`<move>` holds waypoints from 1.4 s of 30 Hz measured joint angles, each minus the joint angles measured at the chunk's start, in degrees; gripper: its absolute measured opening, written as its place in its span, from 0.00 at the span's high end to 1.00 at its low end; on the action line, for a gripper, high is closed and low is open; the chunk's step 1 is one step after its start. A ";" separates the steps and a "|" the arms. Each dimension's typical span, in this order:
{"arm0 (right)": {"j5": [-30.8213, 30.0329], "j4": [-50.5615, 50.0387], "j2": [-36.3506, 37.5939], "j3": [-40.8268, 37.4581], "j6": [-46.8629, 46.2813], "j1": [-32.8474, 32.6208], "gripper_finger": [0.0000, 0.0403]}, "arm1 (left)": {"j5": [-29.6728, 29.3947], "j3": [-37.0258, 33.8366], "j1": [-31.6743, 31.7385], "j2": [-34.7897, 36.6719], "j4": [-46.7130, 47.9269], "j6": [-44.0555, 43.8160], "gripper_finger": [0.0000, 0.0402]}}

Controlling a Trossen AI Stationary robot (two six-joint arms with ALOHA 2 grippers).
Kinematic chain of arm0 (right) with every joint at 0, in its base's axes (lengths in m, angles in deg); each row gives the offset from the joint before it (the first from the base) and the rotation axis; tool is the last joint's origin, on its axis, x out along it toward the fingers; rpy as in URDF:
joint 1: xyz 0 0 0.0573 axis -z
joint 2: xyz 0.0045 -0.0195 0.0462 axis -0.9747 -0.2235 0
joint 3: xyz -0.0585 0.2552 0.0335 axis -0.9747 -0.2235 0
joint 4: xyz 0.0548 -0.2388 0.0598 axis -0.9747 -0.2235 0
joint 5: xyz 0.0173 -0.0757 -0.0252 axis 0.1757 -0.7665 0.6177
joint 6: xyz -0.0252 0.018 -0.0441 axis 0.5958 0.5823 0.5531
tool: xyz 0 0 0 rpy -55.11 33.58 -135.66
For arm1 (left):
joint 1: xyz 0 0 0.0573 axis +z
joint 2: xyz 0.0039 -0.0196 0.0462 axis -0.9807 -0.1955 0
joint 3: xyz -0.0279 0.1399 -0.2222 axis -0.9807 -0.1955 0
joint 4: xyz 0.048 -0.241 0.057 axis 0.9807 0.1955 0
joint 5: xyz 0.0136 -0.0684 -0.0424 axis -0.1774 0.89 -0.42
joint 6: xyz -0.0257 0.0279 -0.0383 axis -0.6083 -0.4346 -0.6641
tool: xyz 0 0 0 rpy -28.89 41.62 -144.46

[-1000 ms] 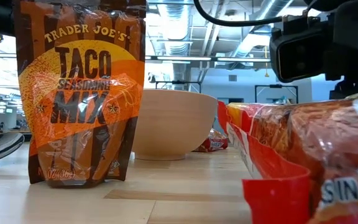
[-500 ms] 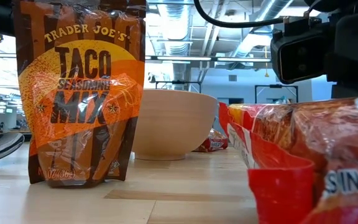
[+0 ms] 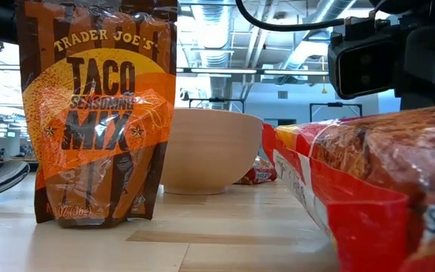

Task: Pick & Place Food Item
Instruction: Put the orange noodle pack into the transparent bin

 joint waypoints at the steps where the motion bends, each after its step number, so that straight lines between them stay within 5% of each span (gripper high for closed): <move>1: 0.00 0.03 0.00 0.00 0.02 0.00 0.99 | 0.00 0.00 0.00 0.00 0.00 0.00 0.96; 23: 1.95 2.97 0.30 3.89 7.83 -0.24 1.00 | 0.00 0.00 -0.02 0.00 0.02 0.00 0.96; 31: 1.87 -4.35 4.37 7.11 14.02 -0.86 1.00 | 0.00 0.00 -0.01 0.02 0.01 0.00 0.96; 42: -4.20 -9.57 10.62 8.74 27.98 -3.06 1.00 | -0.01 0.00 0.00 0.02 0.00 0.00 0.96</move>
